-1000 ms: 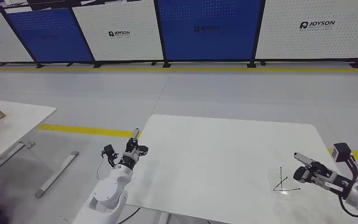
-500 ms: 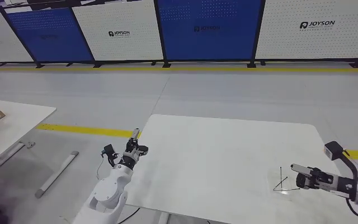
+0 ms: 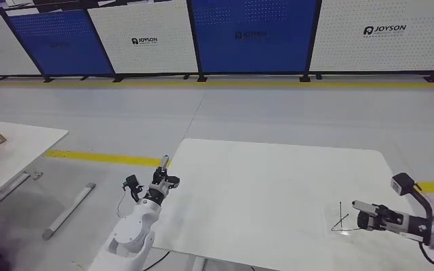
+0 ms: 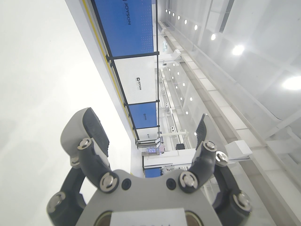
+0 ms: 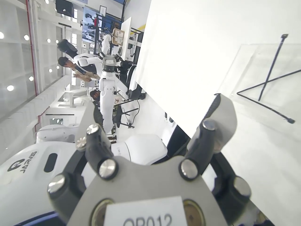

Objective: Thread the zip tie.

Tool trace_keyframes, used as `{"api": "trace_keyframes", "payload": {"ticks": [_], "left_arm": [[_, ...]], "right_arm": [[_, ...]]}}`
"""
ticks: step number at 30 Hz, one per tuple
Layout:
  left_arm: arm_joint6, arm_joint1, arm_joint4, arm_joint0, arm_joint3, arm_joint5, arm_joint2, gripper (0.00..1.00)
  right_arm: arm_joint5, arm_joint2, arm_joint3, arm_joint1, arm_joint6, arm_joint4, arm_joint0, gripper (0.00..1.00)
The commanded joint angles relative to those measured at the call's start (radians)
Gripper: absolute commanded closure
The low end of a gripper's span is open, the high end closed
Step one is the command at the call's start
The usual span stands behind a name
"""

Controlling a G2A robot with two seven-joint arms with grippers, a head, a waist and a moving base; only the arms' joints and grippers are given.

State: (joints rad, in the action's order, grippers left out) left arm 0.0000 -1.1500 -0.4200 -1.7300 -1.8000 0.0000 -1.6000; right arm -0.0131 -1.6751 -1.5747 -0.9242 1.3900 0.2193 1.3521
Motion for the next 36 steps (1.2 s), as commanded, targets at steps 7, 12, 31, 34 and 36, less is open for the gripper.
{"api": "trace_keyframes", "payload": {"ticks": [7, 12, 31, 34, 36], "left_arm": [[0.0, 0.0, 0.0, 0.0, 0.0, 0.0, 0.0, 0.0], [0.0, 0.0, 0.0, 0.0, 0.0, 0.0, 0.0, 0.0], [0.0, 0.0, 0.0, 0.0, 0.0, 0.0, 0.0, 0.0], [0.0, 0.0, 0.0, 0.0, 0.0, 0.0, 0.0, 0.0], [0.0, 0.0, 0.0, 0.0, 0.0, 0.0, 0.0, 0.0]], "right_arm": [[-0.017, 0.071, 0.092, 0.09, 0.0, 0.036, -0.027, 0.0], [0.023, 0.157, 0.106, 0.127, 0.0, -0.012, -0.067, 0.0], [0.011, 0.227, 0.271, 0.153, 0.0, 0.0, -0.133, 0.0], [0.016, 0.282, 0.319, 0.156, 0.0, -0.011, -0.179, 0.0], [0.048, 0.325, 0.339, 0.157, 0.0, -0.051, -0.215, 0.0]]}}
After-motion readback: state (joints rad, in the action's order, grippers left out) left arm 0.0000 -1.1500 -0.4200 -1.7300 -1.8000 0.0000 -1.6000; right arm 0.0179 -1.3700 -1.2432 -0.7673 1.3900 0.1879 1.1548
